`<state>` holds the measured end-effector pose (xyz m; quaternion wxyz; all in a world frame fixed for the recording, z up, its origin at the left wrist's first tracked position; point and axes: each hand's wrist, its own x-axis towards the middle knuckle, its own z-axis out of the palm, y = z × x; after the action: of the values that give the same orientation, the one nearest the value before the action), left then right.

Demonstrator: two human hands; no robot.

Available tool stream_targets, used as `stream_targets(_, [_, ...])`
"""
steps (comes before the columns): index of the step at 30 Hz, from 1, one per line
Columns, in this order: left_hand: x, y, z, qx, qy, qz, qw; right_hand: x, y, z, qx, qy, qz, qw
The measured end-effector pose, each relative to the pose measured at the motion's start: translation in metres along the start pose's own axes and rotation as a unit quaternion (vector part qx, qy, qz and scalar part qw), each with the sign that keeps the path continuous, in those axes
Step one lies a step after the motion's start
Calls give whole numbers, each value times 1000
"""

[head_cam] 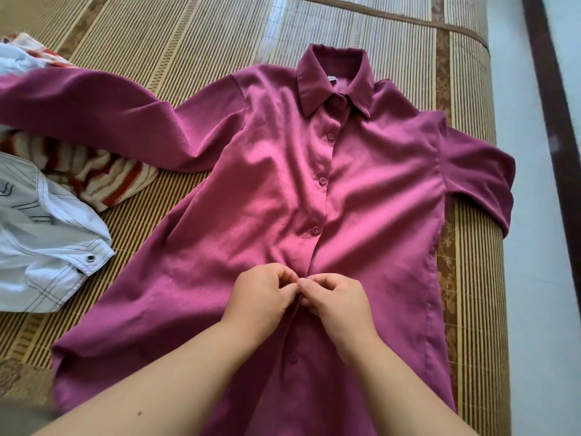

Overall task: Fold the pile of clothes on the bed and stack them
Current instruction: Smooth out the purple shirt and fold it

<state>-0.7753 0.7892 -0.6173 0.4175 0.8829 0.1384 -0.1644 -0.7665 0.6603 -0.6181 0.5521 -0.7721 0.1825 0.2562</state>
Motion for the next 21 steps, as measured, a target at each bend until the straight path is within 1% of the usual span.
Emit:
stream_targets(2, [-4,2,2,46,25,56,997,-2,-2,1,16,21,11,1000])
stream_targets(3, [-5,3,3,60,32,69,995,-3,-2,1,31,29,22,999])
stream_targets(5, [-9,5,4,66,39,67,995,-5,-3,2,53,38,44,997])
stream_targets(8, [-11,13,3,57,20,18,998,-9,-4,-1,93,28,69,993])
stream_targets(9, [-11,15,2,34,0,-21,999,-10,-5,-2,96,23,66,993])
stream_targets(10, [-10,16,1,-31,-28,-81,996,-10,-5,-4,87,18,52,995])
stream_targets(11, [-8,18,-2,-137,-69,-165,974,-10,-5,-6,68,12,30,997])
stream_targets(12, [-7,21,-5,-260,-123,-264,921,-10,-5,-9,48,3,6,999])
stream_targets(13, [-7,23,-9,-351,-170,-345,854,-9,-6,-11,35,-10,-12,999])
stream_targets(14, [-6,22,-12,-394,-189,-381,815,-9,-6,-13,34,-27,-19,999])
stream_targets(15, [-5,19,-13,-400,-186,-390,808,-8,-5,-15,31,-42,-18,998])
stream_targets(16, [-5,16,-13,-374,-158,-372,835,-9,-4,-15,16,-52,-16,998])
stream_targets(17, [-5,11,-11,-311,-106,-321,888,-10,-1,-15,-21,-53,-19,998])
stream_targets(18, [-9,6,-9,-220,-49,-246,943,-13,2,-14,-79,-47,-29,995])
stream_targets(19, [-14,0,-9,-118,-22,-166,979,-17,7,-13,-151,-41,-40,987])
stream_targets(20, [-21,-5,-7,-29,-33,-106,993,-22,13,-11,-225,-46,-49,972])
stream_targets(21, [-30,-11,-5,44,-69,-76,994,-29,19,-9,-289,-62,-55,954])
